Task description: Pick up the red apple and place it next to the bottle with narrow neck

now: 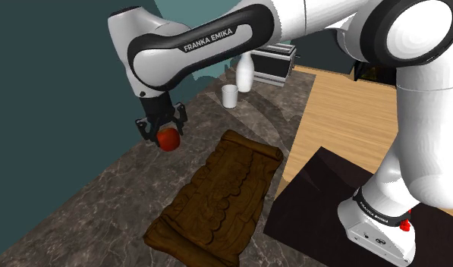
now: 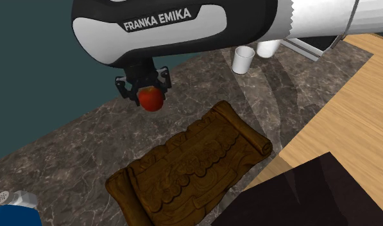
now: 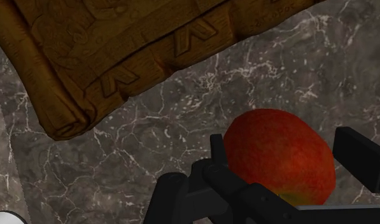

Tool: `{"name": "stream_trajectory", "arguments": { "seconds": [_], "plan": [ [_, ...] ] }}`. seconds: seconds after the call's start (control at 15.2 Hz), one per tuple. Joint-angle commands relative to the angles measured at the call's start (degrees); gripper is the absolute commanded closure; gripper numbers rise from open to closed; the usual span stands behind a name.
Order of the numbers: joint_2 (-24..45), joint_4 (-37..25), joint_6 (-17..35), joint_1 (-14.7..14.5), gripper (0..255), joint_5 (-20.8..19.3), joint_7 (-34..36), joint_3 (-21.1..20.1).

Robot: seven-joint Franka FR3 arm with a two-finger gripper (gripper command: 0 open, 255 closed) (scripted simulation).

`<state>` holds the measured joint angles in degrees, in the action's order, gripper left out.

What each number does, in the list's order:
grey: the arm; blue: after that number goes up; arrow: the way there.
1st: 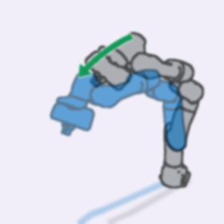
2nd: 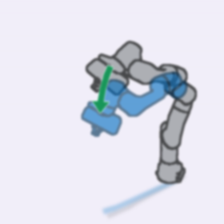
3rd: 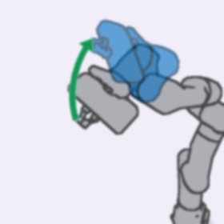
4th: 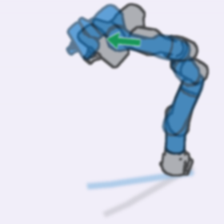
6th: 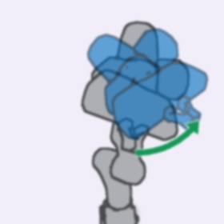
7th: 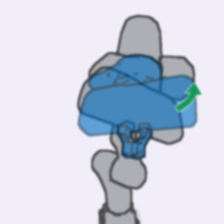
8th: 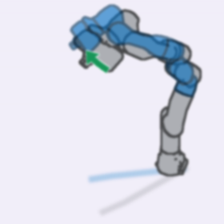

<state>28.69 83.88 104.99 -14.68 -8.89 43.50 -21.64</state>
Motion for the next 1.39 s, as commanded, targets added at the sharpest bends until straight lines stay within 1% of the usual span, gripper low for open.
{"name": "stream_trajectory", "arguments": {
  "seconds": [0.0, 0.73, 1.32],
  "plan": [
    [-0.14, -1.47, -1.60, -0.04, 255, 0.11, -0.17, -0.05],
    [-0.97, -8.77, -9.62, -0.58, 255, 0.54, -0.48, -0.37],
    [-0.10, -17.15, -17.07, -1.63, 255, 0.33, -0.58, -0.45]
  ]
}}
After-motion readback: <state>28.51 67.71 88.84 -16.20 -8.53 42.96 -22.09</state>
